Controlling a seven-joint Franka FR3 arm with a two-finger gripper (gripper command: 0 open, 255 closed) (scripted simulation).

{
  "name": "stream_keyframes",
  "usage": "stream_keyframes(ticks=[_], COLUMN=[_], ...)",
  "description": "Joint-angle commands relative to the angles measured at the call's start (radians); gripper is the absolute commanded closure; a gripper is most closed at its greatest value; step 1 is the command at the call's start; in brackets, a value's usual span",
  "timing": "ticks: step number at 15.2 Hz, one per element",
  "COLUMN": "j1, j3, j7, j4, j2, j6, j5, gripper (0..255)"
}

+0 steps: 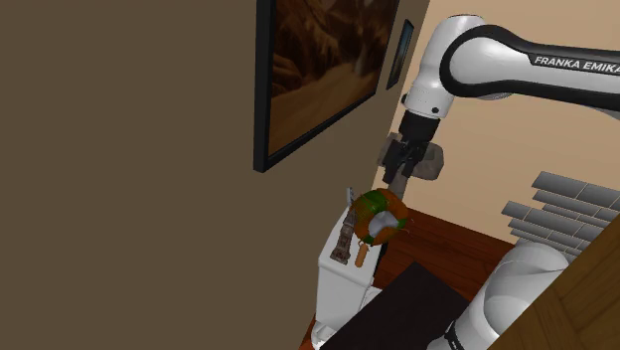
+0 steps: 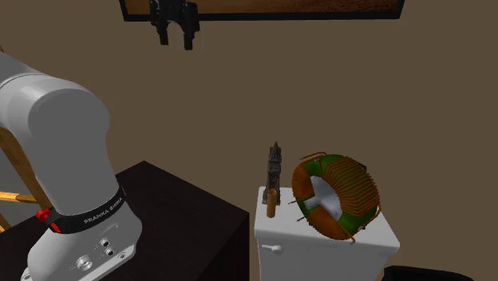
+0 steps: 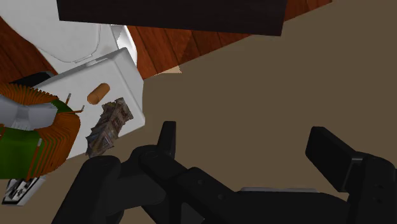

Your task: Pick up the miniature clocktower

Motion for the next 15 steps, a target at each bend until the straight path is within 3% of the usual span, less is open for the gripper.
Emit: stream_keyframes(ticks=[1, 8, 15], j1=[0.0, -0.025, -0.054], j3=[0.0, -0.055, -0.13], j7=[0.0, -0.115, -0.232], j4=[0.0, -0.225, -0.375], j2=[0.0, -0.006, 0.11], j6=[0.0, 0.293, 0.638], j5=[0.0, -0.067, -0.128], gripper=[0, 0, 0])
